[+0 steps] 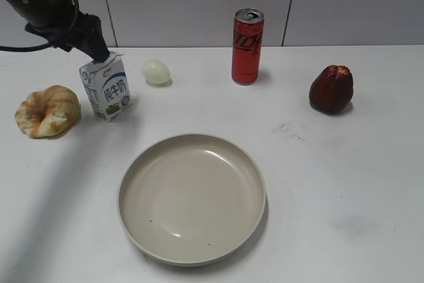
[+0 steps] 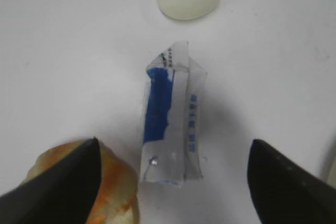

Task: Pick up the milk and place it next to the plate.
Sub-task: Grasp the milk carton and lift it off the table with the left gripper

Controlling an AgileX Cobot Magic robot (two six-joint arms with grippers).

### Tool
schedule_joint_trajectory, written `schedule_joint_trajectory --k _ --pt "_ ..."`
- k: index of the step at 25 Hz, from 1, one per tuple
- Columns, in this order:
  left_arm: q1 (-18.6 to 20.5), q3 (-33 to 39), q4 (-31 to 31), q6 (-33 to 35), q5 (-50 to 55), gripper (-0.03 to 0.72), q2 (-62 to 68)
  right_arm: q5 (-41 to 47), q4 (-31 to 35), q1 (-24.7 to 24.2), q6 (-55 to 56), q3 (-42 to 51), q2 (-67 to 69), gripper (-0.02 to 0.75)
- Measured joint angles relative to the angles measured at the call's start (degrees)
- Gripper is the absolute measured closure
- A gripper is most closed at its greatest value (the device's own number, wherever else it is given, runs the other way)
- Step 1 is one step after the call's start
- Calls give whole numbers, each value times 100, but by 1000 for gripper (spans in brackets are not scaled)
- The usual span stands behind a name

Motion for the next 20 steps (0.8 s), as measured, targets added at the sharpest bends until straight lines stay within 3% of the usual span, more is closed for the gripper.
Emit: schedule_joint_trajectory --k 12,14,20 --pt "-50 -118 -33 144 -204 44 837 0 0 0 0 0 0 274" --pt "-89 -118 -45 149 -278 97 882 0 0 0 0 0 0 274" --pt "-135 -118 -31 160 -271 370 904 0 0 0 0 0 0 274"
